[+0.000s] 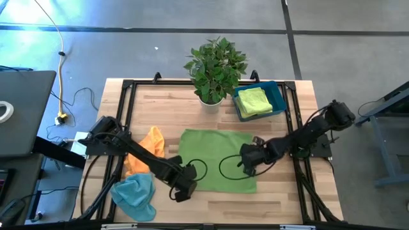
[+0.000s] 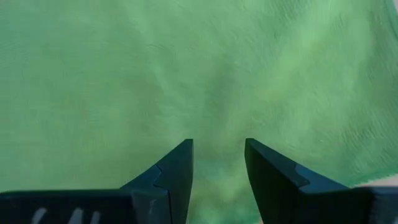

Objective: Sort microfiber towel by color & place in baskets
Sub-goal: Fold the green towel

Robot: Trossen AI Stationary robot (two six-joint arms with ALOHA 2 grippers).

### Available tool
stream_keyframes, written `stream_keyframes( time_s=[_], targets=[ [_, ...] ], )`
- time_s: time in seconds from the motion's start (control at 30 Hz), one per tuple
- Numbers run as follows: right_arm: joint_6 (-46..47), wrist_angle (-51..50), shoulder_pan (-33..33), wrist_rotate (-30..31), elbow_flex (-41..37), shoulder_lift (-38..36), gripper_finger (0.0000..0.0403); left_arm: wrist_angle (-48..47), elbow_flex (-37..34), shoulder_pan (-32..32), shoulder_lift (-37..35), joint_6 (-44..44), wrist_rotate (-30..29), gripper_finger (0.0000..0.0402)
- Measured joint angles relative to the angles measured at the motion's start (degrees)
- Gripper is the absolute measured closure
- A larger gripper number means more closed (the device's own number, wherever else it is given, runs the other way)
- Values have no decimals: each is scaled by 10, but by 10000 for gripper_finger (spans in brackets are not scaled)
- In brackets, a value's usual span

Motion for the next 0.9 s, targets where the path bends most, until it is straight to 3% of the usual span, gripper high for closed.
stream_keyframes(
  time_s=[0.1, 0.23, 0.43, 0.67, 0.9],
  targets=[
    [19, -32, 22, 1, 21, -2, 265, 1, 0, 13, 0, 24, 0, 317],
    [51, -28, 50, -51, 24, -2, 265, 2, 0, 23, 0, 71, 22, 316],
    [61, -24, 105, -75, 24, -2, 265, 14, 0, 20, 0, 134, 69, 282],
    [45, -4, 166, -89, 35, -2, 265, 13, 0, 8, 0, 162, 64, 240],
    [-27, 9, 230, -69, 51, -2, 265, 29, -14, -30, 0, 236, 31, 237]
  ],
)
